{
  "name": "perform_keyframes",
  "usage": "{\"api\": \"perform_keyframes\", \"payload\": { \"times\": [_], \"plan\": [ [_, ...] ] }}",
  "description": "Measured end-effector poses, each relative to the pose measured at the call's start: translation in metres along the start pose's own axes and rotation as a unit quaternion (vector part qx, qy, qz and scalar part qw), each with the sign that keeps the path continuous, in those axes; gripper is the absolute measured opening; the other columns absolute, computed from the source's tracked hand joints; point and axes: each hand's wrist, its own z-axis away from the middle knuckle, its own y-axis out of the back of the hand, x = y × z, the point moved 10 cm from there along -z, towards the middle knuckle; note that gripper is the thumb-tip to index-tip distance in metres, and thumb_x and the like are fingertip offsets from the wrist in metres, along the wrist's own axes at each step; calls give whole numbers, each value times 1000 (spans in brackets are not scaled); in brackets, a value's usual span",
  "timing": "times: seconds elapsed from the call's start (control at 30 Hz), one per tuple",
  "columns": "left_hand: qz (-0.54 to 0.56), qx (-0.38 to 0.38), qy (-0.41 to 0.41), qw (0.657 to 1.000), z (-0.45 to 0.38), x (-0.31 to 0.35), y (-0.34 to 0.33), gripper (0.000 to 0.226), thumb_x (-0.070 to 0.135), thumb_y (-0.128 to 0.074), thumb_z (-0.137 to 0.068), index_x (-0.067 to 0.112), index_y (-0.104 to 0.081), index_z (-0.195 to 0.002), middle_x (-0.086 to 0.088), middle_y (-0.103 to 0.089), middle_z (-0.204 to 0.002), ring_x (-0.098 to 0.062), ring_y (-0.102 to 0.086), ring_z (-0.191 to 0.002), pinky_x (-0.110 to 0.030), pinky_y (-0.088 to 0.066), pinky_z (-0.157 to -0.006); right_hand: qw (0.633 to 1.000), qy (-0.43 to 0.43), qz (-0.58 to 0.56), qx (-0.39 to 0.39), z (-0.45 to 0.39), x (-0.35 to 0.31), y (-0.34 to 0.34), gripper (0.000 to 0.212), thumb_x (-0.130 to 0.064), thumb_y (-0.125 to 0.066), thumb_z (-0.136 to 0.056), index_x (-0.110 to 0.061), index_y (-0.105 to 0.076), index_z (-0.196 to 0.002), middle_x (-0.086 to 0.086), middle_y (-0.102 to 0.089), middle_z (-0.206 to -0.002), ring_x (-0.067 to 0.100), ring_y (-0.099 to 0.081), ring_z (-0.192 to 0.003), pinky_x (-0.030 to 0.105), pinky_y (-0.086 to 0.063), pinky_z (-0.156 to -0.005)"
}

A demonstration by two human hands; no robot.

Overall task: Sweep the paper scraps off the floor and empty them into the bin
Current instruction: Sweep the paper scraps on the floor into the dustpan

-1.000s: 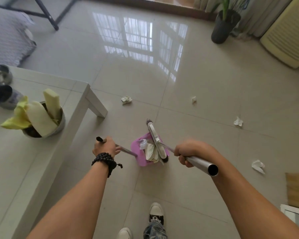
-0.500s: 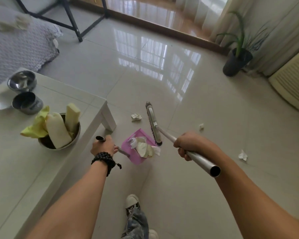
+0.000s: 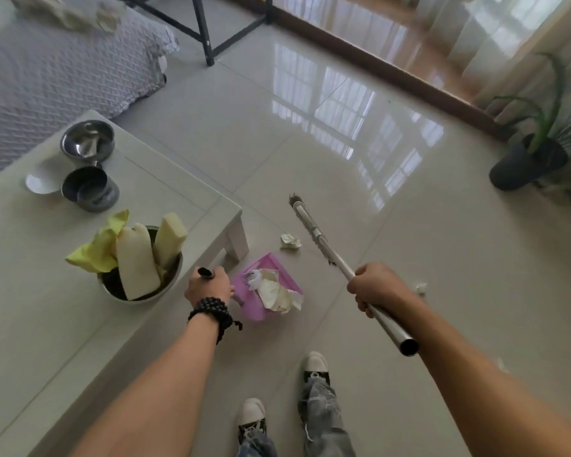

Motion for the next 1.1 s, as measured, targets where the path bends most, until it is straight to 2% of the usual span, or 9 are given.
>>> {"api": "perform_keyframes", "payload": {
  "times": [0.1, 0.23, 0.4, 0.57, 0.63, 0.73, 0.9, 1.0, 1.1],
  "plan": [
    [28, 32, 35, 998, -17, 0, -14, 16, 12, -49, -92, -1, -56, -96, -23, -72, -76, -36, -78, -66, -49, -67, -74, 999, 13, 33, -1, -42, -26, 8, 21, -7, -51, -77, -3, -62, -94, 15, -70, -67, 26, -63, -51, 34, -57, -52],
    [41, 67, 55, 995, -35, 5, -38, 19, 14, -48, -89, -1, -57, -97, -31, -74, -90, -37, -77, -63, -51, -67, -70, 998, 15, 61, -18, -94, -43, 5, 22, -7, -50, -79, -1, -60, -97, 20, -70, -84, 25, -62, -55, 23, -47, -44],
    [41, 91, 74, 992, -50, 13, -74, 12, 11, -47, -93, 5, -52, -102, -28, -71, -91, -40, -78, -72, -51, -66, -77, 995, 9, 93, -40, -156, -51, 6, 27, -7, -49, -75, 2, -63, -96, 22, -72, -84, 33, -70, -73, 29, -54, -56],
    [26, 74, 91, 993, -68, 20, -101, 31, 18, -49, -87, -3, -60, -107, -22, -76, -76, -32, -79, -69, -44, -67, -76, 987, 0, 128, -99, -179, -59, -6, 28, -6, -45, -82, 5, -59, -105, 18, -71, -77, 22, -59, -42, 17, -41, -35],
    [19, 71, 84, 994, -67, 27, -112, 35, 20, -50, -84, -6, -62, -106, -20, -75, -69, -31, -78, -66, -43, -67, -75, 978, 5, 155, -137, -178, -66, -17, 25, -7, -46, -82, 2, -59, -102, 15, -69, -73, 20, -59, -41, 18, -43, -37],
    [-1, 52, 85, 995, -66, 36, -124, 29, 16, -53, -91, -6, -57, -110, -17, -75, -77, -25, -72, -60, -24, -63, -60, 963, 0, 184, -196, -171, -79, -23, 12, -6, -51, -82, 0, -59, -87, 11, -62, -57, 24, -57, -48, 27, -48, -52],
    [16, 62, 86, 994, -60, 40, -124, 28, 15, -50, -93, -3, -59, -112, -23, -74, -85, -34, -79, -73, -47, -66, -80, 957, -60, 111, -261, -155, -79, -15, 16, 0, -42, -94, -6, -45, -80, 3, -44, -32, 12, -40, -27, 12, -35, -34],
    [-1, 46, 58, 997, -50, 53, -132, 25, 15, -51, -95, -2, -60, -110, -22, -75, -81, -33, -79, -72, -45, -67, -78, 960, -57, 92, -259, -150, -72, -4, 17, 0, -39, -94, -6, -45, -79, 2, -45, -33, 12, -40, -30, 13, -35, -35],
    [-10, 31, 37, 999, -36, 73, -151, 22, 16, -53, -90, 0, -59, -104, -21, -74, -77, -34, -78, -69, -47, -67, -75, 968, -44, 76, -235, -152, -64, 19, 15, 2, -41, -86, -4, -50, -77, 6, -49, -39, 20, -46, -45, 24, -40, -48]
  ]
}}
